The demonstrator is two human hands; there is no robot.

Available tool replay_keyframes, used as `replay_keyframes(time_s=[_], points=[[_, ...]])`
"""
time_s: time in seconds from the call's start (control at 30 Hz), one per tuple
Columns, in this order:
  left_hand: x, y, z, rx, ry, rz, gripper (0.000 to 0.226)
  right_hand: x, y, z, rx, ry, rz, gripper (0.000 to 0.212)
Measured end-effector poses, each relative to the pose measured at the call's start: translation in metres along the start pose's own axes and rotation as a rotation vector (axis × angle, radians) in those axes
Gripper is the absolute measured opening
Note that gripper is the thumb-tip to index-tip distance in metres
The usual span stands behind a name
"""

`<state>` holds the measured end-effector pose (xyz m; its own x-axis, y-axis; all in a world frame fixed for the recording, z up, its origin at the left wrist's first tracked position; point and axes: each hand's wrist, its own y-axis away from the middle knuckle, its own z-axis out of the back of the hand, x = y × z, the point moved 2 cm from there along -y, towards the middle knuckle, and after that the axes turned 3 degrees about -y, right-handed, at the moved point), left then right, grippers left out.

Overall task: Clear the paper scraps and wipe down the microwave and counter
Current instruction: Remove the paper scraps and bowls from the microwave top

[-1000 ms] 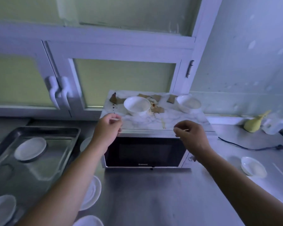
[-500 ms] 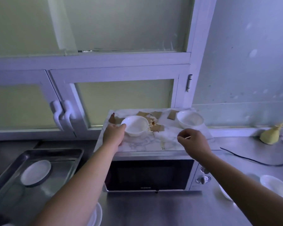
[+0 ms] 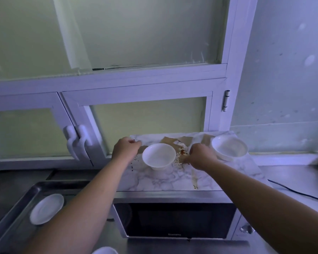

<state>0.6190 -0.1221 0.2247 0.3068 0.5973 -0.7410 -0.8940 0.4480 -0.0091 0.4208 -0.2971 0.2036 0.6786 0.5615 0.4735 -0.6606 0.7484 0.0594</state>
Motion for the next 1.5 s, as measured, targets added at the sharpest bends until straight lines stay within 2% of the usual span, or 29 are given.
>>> replay_keyframes(time_s=[0.13,0.2,0.27,0.4,0.57,0.63,0.7,0.77,0.87,0.93,0.97,1.07,1.13,1.3,1.5], points=[[-0.001,0.004,-0.016,0.190,-0.038,0.007,0.013,-0.001,-0.005,-0.003,-0.005,-0.059,-0.022,0.037],[0.000,0.004,-0.020,0.222,0.004,0.022,0.007,-0.003,-0.006,-0.002,0.008,-0.118,-0.045,0.040],[0.000,0.005,-0.018,0.235,0.019,0.039,0.010,-0.004,-0.007,0.001,0.020,-0.173,-0.059,0.038],[0.003,0.010,-0.005,0.270,0.055,0.050,0.016,-0.006,-0.009,0.003,0.018,-0.262,-0.074,0.008],[0.012,0.021,0.018,0.476,-0.079,0.044,0.019,-0.013,-0.012,0.006,0.048,-0.378,-0.042,0.019],[0.013,0.024,0.022,0.521,-0.090,0.036,0.019,-0.013,-0.013,0.007,0.047,-0.436,-0.031,0.024],[0.013,0.024,0.025,0.538,-0.089,0.035,0.016,-0.012,-0.013,0.008,0.022,-0.503,-0.040,0.020],[0.012,0.018,0.027,0.509,-0.051,0.046,0.013,-0.008,-0.014,0.009,0.005,-0.527,-0.033,0.017],[0.014,-0.002,0.027,0.270,0.035,0.037,0.008,0.001,-0.018,0.011,-0.010,-0.533,-0.028,0.013],[0.015,-0.015,0.023,0.131,-0.043,-0.010,0.017,0.007,-0.022,0.011,-0.020,-0.516,-0.029,0.010],[0.016,-0.021,0.020,0.119,-0.082,-0.028,0.027,0.010,-0.025,0.010,-0.010,-0.501,-0.019,0.010],[0.020,-0.042,0.013,0.181,-0.115,-0.019,0.053,0.021,-0.032,0.004,0.066,-0.456,0.009,0.015],[0.021,-0.056,0.012,0.217,-0.137,0.011,0.056,0.030,-0.041,0.001,0.086,-0.374,0.027,0.015],[0.022,-0.066,0.006,0.291,-0.196,-0.020,0.025,0.048,-0.056,-0.007,0.093,-0.176,0.067,0.016],[0.031,-0.065,0.006,0.284,-0.144,-0.114,0.016,0.053,-0.065,-0.015,0.110,-0.088,0.042,0.023]])
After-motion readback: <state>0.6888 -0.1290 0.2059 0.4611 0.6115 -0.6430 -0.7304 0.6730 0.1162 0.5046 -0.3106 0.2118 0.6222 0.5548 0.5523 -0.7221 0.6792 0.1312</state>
